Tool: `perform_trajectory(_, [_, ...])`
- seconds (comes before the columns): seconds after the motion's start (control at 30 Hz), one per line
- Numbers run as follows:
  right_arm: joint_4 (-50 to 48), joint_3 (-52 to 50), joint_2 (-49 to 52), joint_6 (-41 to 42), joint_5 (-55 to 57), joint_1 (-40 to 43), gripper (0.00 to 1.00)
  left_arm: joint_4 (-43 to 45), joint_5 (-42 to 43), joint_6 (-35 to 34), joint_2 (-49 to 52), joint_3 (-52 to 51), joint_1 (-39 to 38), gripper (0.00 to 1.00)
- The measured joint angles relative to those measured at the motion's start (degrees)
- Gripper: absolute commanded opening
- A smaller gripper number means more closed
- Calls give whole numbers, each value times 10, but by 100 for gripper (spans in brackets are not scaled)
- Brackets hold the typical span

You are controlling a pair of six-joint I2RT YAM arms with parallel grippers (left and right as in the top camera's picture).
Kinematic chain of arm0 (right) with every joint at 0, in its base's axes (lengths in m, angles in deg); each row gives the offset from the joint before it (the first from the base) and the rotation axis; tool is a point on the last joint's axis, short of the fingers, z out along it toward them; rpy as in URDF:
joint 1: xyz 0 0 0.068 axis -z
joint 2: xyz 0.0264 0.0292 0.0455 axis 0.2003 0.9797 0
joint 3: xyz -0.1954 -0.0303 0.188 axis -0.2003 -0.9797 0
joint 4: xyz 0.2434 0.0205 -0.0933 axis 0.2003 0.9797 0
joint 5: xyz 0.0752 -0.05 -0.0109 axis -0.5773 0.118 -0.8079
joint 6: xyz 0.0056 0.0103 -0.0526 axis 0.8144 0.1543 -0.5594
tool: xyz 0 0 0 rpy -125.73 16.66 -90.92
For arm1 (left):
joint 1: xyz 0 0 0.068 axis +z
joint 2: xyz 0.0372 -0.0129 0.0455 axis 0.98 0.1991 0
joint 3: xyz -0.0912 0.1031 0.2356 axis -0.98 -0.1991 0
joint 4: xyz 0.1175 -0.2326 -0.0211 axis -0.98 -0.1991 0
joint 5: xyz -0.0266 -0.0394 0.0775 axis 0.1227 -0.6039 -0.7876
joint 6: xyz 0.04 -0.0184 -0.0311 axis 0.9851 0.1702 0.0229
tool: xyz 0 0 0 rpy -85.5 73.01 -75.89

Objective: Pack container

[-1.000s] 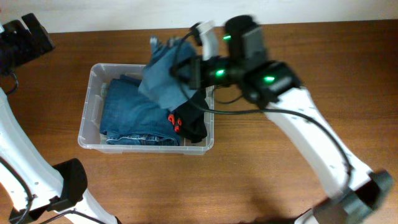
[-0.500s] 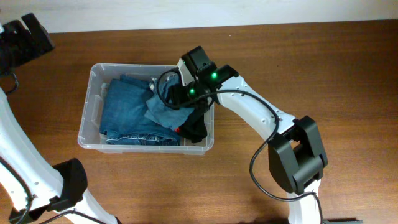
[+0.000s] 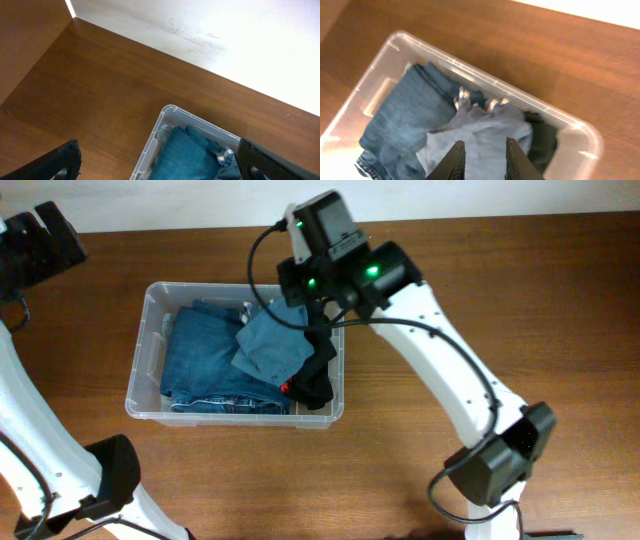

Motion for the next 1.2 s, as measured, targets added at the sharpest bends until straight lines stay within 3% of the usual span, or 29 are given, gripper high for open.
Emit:
perform_trajectory(0.17, [0, -48, 143, -4, 0, -59, 12, 0, 0, 0, 0, 0, 0, 99])
perform_trajectory(0.23, [-13, -50, 189, -4, 4, -70, 13, 0, 0, 0, 0, 0, 0, 99])
perform_trajectory(0.37, [7, -34, 185, -4, 0, -65, 19, 0, 0, 0, 0, 0, 0, 99])
perform_trajectory(0.43, [32, -17, 185, -5, -5, -60, 30, 0, 0, 0, 0, 0, 0, 99])
perform_trajectory(0.53, [85, 23, 181, -29, -11, -53, 63, 0, 0, 0, 0, 0, 0, 99])
perform_trajectory(0.57, [97, 35, 175, -37, -12, -52, 75, 0, 0, 0, 0, 0, 0, 99])
perform_trajectory(0.6, [109, 45, 169, -47, -12, -51, 98, 0, 0, 0, 0, 0, 0, 99])
perform_trajectory(0.73, [147, 106, 113, -73, -8, -37, 98, 0, 0, 0, 0, 0, 0, 99])
perform_trajectory(0.87, [191, 152, -15, -91, 84, 12, 98, 0, 0, 0, 0, 0, 0, 99])
perform_trajectory(1.2, [228, 157, -133, -95, 175, 124, 98, 0, 0, 0, 0, 0, 0, 99])
